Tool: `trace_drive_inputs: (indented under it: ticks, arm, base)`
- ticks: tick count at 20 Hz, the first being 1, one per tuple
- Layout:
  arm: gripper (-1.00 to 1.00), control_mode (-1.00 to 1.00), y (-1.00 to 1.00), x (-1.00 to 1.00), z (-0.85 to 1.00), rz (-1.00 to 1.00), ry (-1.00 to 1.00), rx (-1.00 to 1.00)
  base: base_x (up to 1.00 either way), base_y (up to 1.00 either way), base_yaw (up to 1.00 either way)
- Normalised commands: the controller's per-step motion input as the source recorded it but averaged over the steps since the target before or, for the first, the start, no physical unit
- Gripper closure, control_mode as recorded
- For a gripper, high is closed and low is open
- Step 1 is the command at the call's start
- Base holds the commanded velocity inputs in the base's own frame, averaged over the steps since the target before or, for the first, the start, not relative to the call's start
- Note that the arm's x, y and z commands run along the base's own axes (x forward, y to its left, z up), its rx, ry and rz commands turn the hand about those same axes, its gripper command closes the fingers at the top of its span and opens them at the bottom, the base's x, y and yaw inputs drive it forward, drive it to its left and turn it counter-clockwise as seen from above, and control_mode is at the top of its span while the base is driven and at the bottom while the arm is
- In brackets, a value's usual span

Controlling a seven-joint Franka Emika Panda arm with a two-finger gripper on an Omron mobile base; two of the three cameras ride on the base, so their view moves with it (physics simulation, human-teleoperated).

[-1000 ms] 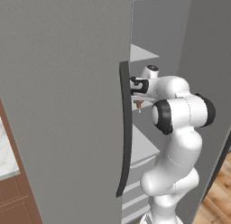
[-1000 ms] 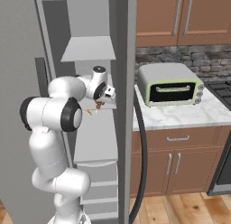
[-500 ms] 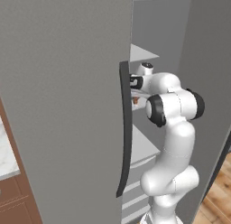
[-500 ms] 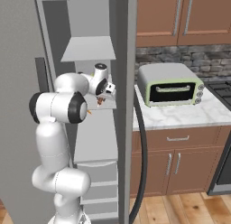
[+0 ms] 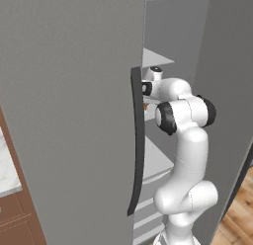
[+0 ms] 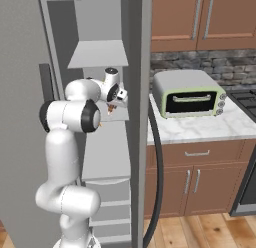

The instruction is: Store the kebab skewer in the freezer for long-term storage. Close the freezer door after placing the cooked food.

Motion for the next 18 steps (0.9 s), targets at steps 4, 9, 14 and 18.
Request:
trace_drive_inputs:
  ticks: [4, 9, 14, 18]
  arm:
    - [1.0, -1.0, 0.0, 0.24, -0.33, 0.0, -0.06, 0.0]
    - [1.0, -1.0, 0.0, 0.06, -0.23, 0.0, 0.0, 0.0]
    - [-1.0, -1.0, 0.01, 0.0, -0.19, 0.0, 0.0, 0.0]
    - [-1.0, -1.0, 0.0, 0.0, -0.13, 0.0, 0.0, 0.0]
  base:
    - [0.0, 0.0, 0.0]
    - [0.0, 0.0, 0.0]
    - [0.0, 0.0, 0.0]
    - [0.0, 0.0, 0.0]
